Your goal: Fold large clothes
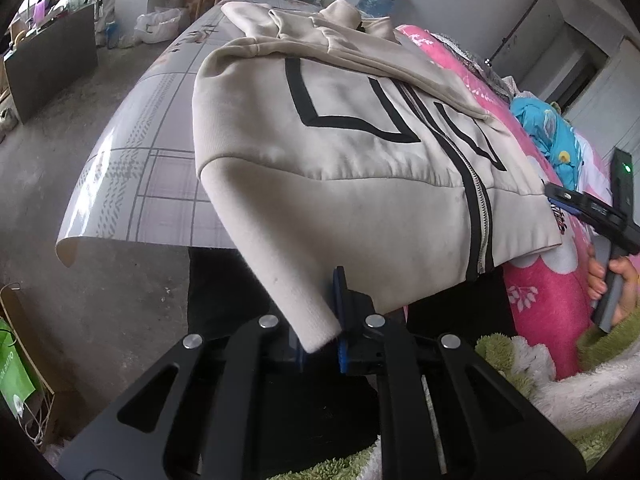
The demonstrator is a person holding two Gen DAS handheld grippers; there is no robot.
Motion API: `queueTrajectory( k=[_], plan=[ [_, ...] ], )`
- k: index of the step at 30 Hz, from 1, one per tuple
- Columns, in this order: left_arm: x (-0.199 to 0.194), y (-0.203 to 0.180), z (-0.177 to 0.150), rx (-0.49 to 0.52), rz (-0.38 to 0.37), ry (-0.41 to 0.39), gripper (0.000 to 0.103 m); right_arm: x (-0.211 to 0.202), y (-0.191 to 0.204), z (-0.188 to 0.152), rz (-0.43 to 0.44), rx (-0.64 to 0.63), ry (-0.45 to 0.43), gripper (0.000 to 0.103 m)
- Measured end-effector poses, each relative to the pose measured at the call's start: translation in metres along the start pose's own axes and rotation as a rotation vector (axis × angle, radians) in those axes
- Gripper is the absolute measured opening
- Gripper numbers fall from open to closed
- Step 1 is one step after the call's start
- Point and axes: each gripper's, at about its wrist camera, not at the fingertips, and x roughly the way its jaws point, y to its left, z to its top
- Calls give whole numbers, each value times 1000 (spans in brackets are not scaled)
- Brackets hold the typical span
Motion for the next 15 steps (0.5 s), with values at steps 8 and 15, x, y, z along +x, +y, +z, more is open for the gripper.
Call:
queueTrajectory(
  k=[8,15],
  plan=[
    [-1,-3,-1,9,10,-3,11,-4,-54,-26,17,189,47,73],
    [-9,-9,-3,21,20,-29,9,29,-74,-41,55,293,135,56]
  ],
)
